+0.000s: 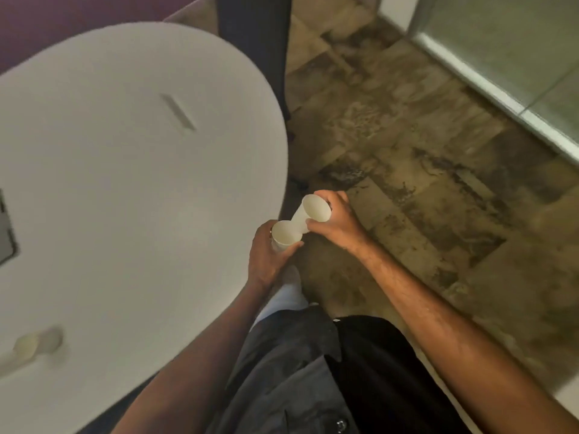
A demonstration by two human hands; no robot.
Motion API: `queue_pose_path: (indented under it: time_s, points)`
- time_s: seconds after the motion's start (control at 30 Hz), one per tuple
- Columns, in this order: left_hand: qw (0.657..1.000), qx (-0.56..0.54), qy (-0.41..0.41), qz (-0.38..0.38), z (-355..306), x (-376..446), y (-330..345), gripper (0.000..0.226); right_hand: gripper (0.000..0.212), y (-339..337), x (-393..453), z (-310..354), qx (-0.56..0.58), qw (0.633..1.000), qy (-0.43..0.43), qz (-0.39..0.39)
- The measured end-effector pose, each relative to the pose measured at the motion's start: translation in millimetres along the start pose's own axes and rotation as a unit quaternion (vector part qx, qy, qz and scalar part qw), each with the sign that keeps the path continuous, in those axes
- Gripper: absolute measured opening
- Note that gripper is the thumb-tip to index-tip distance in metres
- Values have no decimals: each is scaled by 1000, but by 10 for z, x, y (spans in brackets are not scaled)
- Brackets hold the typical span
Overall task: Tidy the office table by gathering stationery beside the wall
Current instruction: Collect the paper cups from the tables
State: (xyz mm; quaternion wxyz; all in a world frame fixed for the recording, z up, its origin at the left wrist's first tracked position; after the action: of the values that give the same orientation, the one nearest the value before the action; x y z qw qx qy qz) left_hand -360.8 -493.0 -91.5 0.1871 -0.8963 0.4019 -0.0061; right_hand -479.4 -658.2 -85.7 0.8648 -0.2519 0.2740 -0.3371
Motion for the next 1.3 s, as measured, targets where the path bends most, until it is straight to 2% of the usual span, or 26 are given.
queue_pose_path:
  time_s: [0.2,0.43,0.77,0.97,1.3]
  points:
    - [998,24,-16,51,-156,924,681,62,76,-732,638,-675,1,995,63,-82]
    - [997,18,-25,64,-451,2324,1493,73,77,-1545,1820,-1121,1,986,121,-118]
    - [999,11,-26,34,-1235,4112,2251,75,72,-2719,3459,-1183,-56,976,74,-197]
    - [999,15,-48,-20,-1443,5201,2596,72,80,-3256,4807,-1285,-62,981,53,-177]
    - [986,-16,-81,-144,-1908,6838,3178,72,77,-4073,6991,-1081,-97,989,-73,-86]
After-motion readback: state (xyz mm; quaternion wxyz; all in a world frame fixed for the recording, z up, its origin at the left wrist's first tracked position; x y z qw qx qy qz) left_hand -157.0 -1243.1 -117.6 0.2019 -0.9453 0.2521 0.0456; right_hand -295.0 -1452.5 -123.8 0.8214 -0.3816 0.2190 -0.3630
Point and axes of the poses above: each hand's wrist, its own x-axis towards the middle knuckle, its own y-axis out of the palm, z = x × y, the point moved 5 cm from there along x, towards the middle knuckle, and after that the axes turned 12 degrees about -x, right-handed, at the moved point
